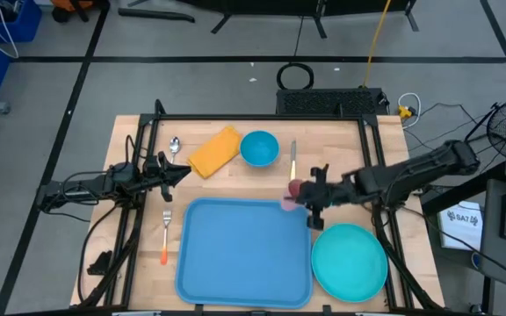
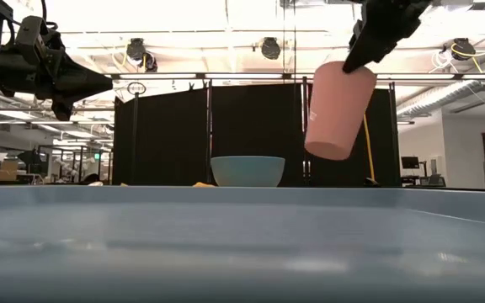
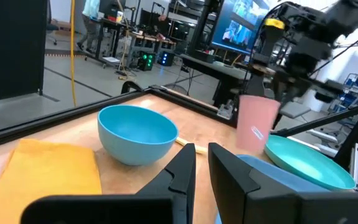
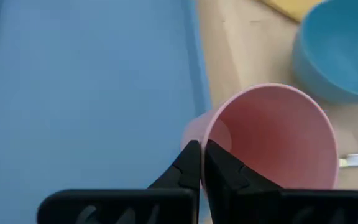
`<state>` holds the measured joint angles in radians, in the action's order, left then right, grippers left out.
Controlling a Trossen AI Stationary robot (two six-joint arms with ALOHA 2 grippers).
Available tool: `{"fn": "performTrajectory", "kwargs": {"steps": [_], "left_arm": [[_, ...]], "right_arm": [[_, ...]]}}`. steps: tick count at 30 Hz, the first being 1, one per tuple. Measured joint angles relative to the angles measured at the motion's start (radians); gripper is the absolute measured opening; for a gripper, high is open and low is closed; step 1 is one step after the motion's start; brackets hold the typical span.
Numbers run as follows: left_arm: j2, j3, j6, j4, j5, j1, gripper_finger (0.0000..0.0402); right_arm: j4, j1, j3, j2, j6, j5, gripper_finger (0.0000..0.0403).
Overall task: Set up tray
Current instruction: Put the pink cup on the blue tray
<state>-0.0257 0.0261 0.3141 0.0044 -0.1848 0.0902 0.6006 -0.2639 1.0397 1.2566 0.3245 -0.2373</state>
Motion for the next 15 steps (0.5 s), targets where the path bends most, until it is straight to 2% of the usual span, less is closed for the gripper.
{"fn": "performTrajectory", "kwargs": {"steps": [6,15], "left_arm": [[0.000,0.000,0.002,0.001,0.000,0.000,0.0047],[0.000,0.000,0.000,0.000,0.000,0.000,0.0047]], "right_arm": [[0.000,-0.051,0.000,0.099,0.044,0.007,0.0000],[0.044,-0.054,0.033,0.187,0.057,0.056,0.0000]]}}
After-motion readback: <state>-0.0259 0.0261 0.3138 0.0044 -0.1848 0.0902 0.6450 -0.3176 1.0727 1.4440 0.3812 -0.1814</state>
